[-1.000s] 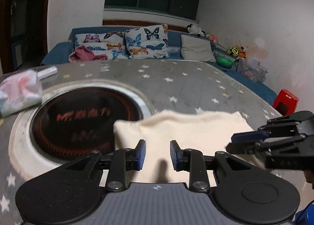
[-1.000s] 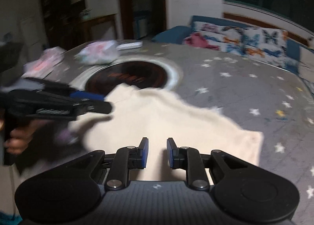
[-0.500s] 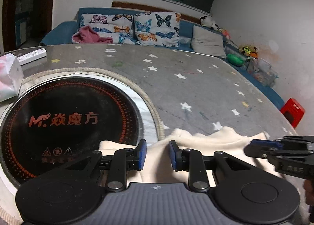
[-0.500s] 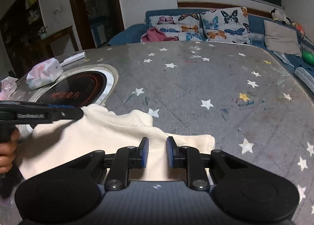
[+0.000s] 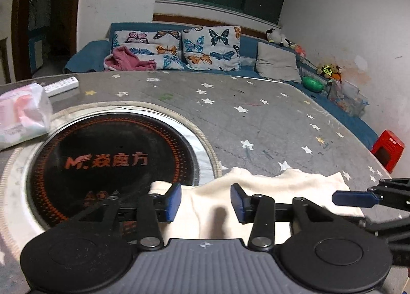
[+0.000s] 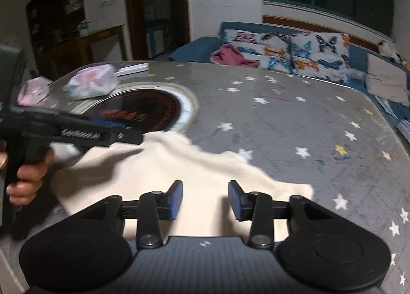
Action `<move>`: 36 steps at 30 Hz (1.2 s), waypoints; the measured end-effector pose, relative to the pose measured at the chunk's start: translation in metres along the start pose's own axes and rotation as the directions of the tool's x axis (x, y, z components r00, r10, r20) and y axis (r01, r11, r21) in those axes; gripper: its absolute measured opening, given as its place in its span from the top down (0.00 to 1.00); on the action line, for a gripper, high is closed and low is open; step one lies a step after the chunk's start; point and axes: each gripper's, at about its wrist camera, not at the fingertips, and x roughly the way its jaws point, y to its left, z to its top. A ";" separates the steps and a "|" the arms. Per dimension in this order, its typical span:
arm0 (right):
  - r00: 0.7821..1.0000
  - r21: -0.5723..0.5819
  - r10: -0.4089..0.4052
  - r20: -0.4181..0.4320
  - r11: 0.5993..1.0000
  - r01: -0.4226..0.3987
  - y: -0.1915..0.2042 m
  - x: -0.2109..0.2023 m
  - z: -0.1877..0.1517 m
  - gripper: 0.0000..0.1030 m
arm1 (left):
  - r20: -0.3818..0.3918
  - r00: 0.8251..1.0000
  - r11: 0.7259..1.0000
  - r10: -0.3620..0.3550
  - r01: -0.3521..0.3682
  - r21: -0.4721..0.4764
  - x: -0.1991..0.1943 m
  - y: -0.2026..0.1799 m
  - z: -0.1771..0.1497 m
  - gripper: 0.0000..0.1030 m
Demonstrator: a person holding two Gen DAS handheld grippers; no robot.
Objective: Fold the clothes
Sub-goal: 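Grasp the sweatshirt edge with the left tool while the right tool grasps beside it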
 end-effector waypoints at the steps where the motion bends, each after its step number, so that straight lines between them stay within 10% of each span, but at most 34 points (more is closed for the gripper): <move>1: 1.000 -0.014 0.009 -0.001 1.000 -0.010 0.006 -0.001 -0.001 0.53 | 0.000 1.000 1.000 0.004 -0.004 -0.001 -0.003 0.001 -0.001 0.47; 23: 0.988 -0.371 0.147 -0.044 0.916 -0.153 0.130 0.000 -0.006 0.38 | 0.019 0.983 0.973 0.185 -0.180 -0.144 -0.066 0.064 -0.033 0.03; 36: 0.995 -0.506 0.092 -0.028 0.857 -0.094 0.173 0.028 -0.011 0.60 | -0.008 1.000 0.945 0.030 -0.031 -0.325 -0.073 0.081 -0.037 0.03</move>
